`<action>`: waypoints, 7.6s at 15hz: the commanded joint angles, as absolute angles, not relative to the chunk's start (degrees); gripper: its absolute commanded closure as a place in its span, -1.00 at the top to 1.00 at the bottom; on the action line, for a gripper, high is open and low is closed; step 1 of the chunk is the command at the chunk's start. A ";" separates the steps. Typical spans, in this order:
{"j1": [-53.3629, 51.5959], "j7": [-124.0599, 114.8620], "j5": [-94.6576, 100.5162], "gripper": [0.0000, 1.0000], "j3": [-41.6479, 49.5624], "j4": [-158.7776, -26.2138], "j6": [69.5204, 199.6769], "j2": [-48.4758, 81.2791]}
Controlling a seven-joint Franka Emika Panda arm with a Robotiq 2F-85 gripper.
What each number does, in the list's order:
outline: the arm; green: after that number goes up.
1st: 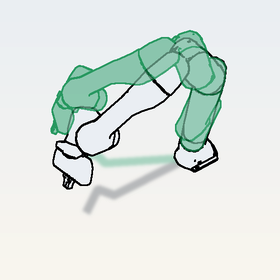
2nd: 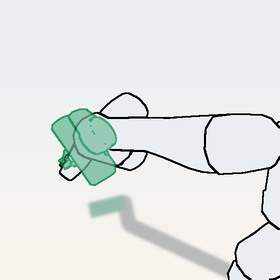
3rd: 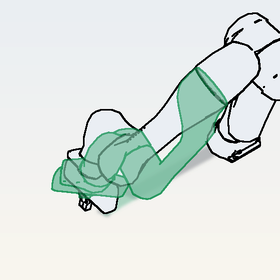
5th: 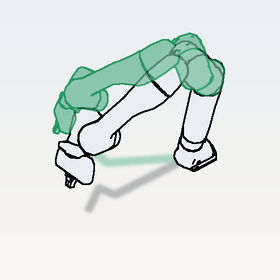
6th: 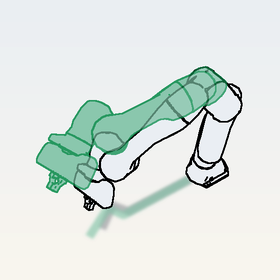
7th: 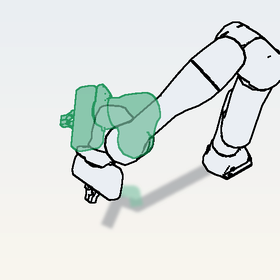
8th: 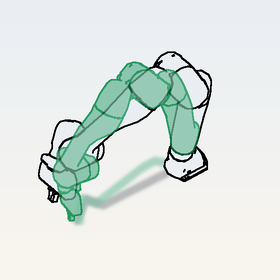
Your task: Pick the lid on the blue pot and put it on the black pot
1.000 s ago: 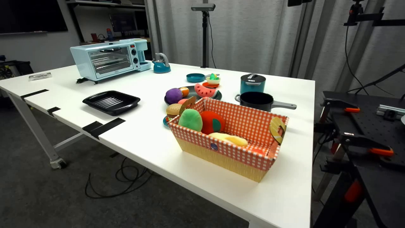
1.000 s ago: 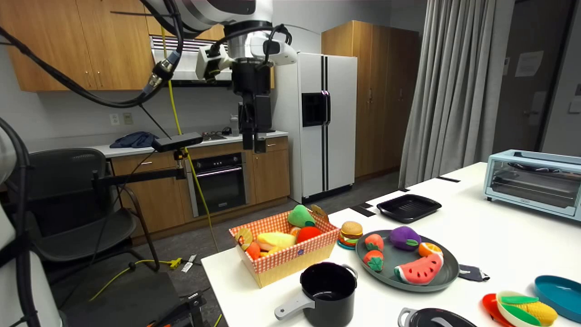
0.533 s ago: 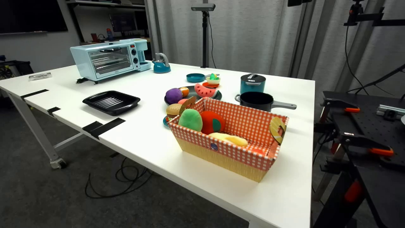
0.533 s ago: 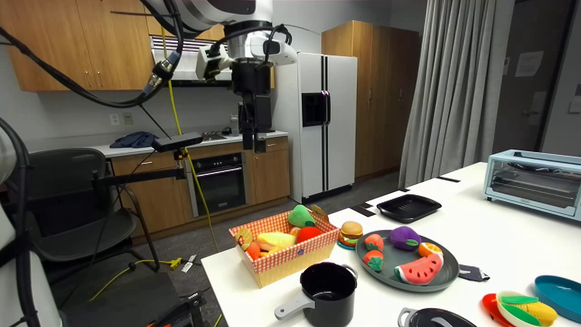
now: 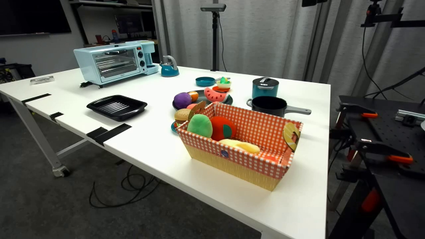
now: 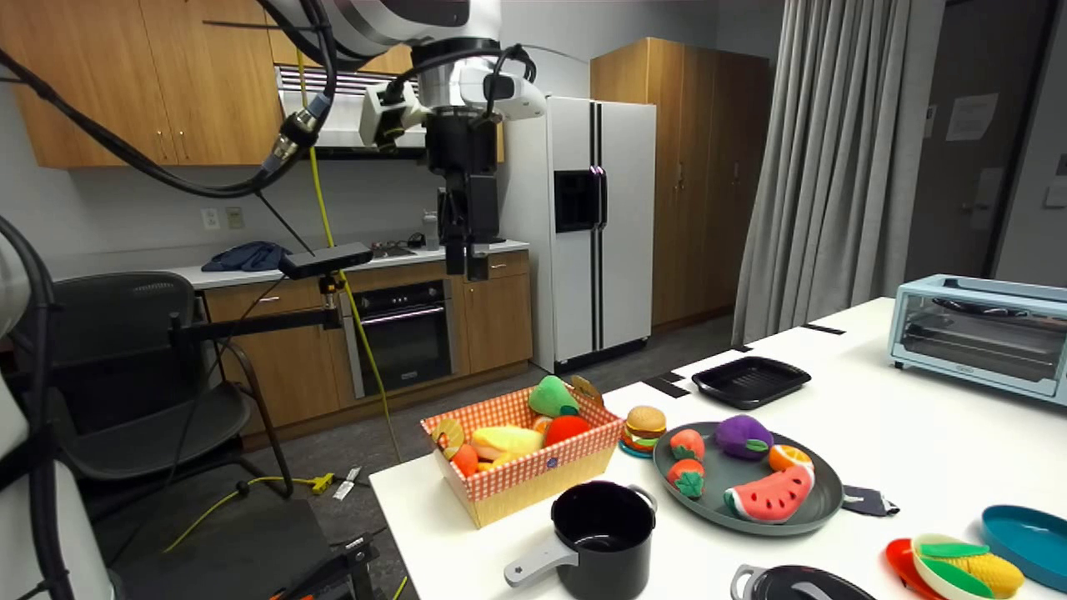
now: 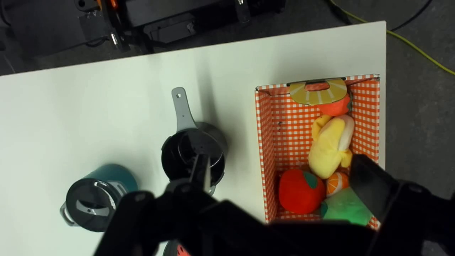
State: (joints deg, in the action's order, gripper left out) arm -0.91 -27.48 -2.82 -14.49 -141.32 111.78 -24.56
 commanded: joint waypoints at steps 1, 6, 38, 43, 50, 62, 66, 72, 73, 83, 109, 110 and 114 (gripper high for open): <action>-1.88 -27.80 -2.42 1.00 -13.59 -141.25 111.71 -24.45; -1.69 -28.65 -2.49 1.00 -13.72 -141.44 112.09 -23.94; 4.90 -72.59 9.36 1.00 6.68 -135.24 136.59 7.89; 4.32 -78.76 11.82 1.00 9.59 -131.41 136.44 12.14; 4.19 -76.47 9.78 1.00 9.49 -131.59 135.79 11.60; 3.63 -83.59 10.82 1.00 13.34 -125.91 136.57 19.67; 3.62 -88.30 10.02 1.00 14.91 -123.17 136.87 21.94; 3.96 -97.67 9.14 1.00 17.03 -120.96 137.77 25.95; 3.99 -98.96 8.96 1.00 17.29 -120.53 137.79 26.66; 3.23 -106.80 10.14 1.00 19.13 -115.30 136.79 31.59; 1.70 -108.25 11.89 -0.90 19.86 -115.00 132.92 30.77; 1.33 -108.25 12.55 -0.90 20.11 -115.21 132.73 29.93; -0.17 -108.03 16.26 -0.90 21.03 -115.52 132.08 26.70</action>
State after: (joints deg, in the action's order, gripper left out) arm 1.50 -106.27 12.51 19.75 -114.36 132.75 30.42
